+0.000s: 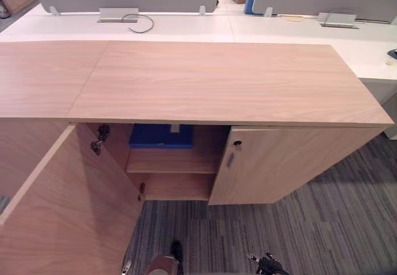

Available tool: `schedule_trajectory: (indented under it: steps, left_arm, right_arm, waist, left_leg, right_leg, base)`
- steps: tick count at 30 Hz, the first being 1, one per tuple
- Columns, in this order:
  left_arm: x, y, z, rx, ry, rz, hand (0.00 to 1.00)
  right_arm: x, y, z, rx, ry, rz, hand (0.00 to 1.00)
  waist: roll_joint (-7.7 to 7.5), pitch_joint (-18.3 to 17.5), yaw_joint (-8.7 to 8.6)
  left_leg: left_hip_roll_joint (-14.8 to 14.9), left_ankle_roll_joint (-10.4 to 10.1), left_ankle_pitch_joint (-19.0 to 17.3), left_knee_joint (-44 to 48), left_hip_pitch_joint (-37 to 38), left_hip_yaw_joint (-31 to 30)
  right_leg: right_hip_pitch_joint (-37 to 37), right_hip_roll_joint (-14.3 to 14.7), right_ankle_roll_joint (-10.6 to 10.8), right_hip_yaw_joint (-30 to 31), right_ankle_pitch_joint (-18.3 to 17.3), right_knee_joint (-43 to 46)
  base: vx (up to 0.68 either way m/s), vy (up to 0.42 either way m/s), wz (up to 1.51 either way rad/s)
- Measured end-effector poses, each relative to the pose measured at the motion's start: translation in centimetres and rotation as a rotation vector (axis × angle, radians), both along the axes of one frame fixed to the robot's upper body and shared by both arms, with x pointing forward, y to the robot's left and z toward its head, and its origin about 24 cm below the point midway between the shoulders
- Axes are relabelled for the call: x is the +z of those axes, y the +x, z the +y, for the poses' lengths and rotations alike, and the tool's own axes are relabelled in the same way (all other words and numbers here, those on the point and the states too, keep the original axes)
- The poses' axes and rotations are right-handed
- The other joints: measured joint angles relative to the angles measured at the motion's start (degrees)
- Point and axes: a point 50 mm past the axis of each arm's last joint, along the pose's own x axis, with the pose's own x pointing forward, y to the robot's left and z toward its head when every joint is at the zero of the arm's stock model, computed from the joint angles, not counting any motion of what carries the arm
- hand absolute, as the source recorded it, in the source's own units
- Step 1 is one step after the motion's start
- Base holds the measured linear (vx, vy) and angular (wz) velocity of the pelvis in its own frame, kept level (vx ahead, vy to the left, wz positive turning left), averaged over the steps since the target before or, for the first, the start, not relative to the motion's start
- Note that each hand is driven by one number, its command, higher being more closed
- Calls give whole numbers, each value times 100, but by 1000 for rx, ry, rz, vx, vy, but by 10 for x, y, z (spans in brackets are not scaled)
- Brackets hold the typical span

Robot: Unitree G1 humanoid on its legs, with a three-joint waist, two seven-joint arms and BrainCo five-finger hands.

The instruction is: Walk over to the cabinet, pick up the folder, carry it to the office cabinet, place the folder inside the office cabinet, then close the office cabinet door

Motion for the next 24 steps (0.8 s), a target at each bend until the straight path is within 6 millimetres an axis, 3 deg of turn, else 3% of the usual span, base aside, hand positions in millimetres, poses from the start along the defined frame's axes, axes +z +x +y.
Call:
schedule_trajectory:
  steps: [3, 8, 9, 11, 12, 14, 16, 18, 19, 21, 22, 24]
  left_arm:
    - [0, 0, 0, -21, 7, 4, 0]
    - [0, 1, 0, -49, 11, 5, 0]
    - [0, 1, -1, -53, 10, 7, 0]
    - [1, 7, -3, -77, 16, -4, 0]
    - [1, 12, -3, -82, 19, -17, 0]
    - [5, 23, 1, -90, 47, -52, 0]
    - [7, 27, 3, -90, 63, -70, 0]
    - [9, 27, 6, -85, 87, -71, 0]
    - [10, 28, 6, -83, 98, -75, 0]
    - [8, 26, -1, -88, 85, -67, 0]
    - [8, 28, -4, -101, 84, -67, 0]
    - [7, 29, -9, -119, 81, -62, 0]
  right_arm:
    - [-1, -6, 0, -36, 1, 12, 0]
    - [-1, -5, 3, -30, 8, 10, 0]
    - [0, -5, 2, -31, 1, 5, 0]
    - [1, -13, -5, -27, -31, -4, 0]
    - [2, -14, -6, -27, -35, -10, 0]
    - [3, -10, 2, 13, -31, -25, 0]
    - [2, -10, 6, 26, -24, -22, 0]
    - [1, -13, 11, 28, -9, -9, 0]
    - [0, -16, 12, 41, -6, -1, 0]
    - [0, -20, 6, 51, -21, 5, 0]
    - [0, -20, 3, 46, -28, 6, 0]
    - [0, -22, 1, 14, -28, 11, 0]
  waist:
    - [-30, -33, -19]
    - [-43, -105, -35]
    - [-34, -96, -84]
    - [142, -138, -183]
    - [138, -141, -208]
    - [10, -182, -155]
    - [-83, -247, -156]
    - [-205, -325, -143]
    - [-214, -377, -150]
    - [-133, -509, -147]
    - [-65, -514, -147]
    - [-30, -518, -158]
  left_leg:
    - [-122, 6, 484, -908, 465, -270]
    - [-255, 42, 494, -1007, 629, -643]
    - [-281, 77, 455, -929, 642, -778]
    - [-281, 147, 129, -352, 477, -1413]
    - [-303, 111, 44, -125, 334, -1596]
    - [-351, 151, -107, 119, 141, -1859]
    - [-358, 154, -110, 77, 142, -1898]
    - [-409, 145, -102, -14, 146, -1880]
    - [-422, 111, -78, -79, 157, -1903]
    - [-228, -76, 23, -276, 199, -1939]
    - [-93, -285, 167, -411, 228, -1949]
    - [47, -377, 249, -546, 256, -2080]
  right_leg:
    - [229, -15, 17, -278, 22, -79]
    - [514, -91, -119, -513, -46, 141]
    - [473, -146, -191, -543, -89, 480]
    - [-175, -283, -509, 167, -415, 2249]
    - [-315, -193, -491, 486, -611, 2431]
    - [-612, -24, -193, 1365, -765, 2179]
    - [-613, -82, 11, 1257, -674, 1551]
    - [-636, -88, 37, 1120, -387, 1114]
    - [-630, -99, 209, 1073, -314, 1002]
    - [-626, 45, 170, 842, -302, 827]
    - [-585, 150, 113, 734, -271, 751]
    - [-449, 300, 44, 585, -225, 573]
  base:
    - [118, -69, 40]
    - [91, -22, 45]
    - [56, 79, 92]
    - [42, 73, 128]
    - [-14, 19, 129]
    - [-65, -44, 108]
    - [-46, -193, 69]
    - [-5, -291, 50]
    - [13, -305, 37]
    - [38, -252, 33]
    - [85, -212, 32]
    - [92, -200, 33]
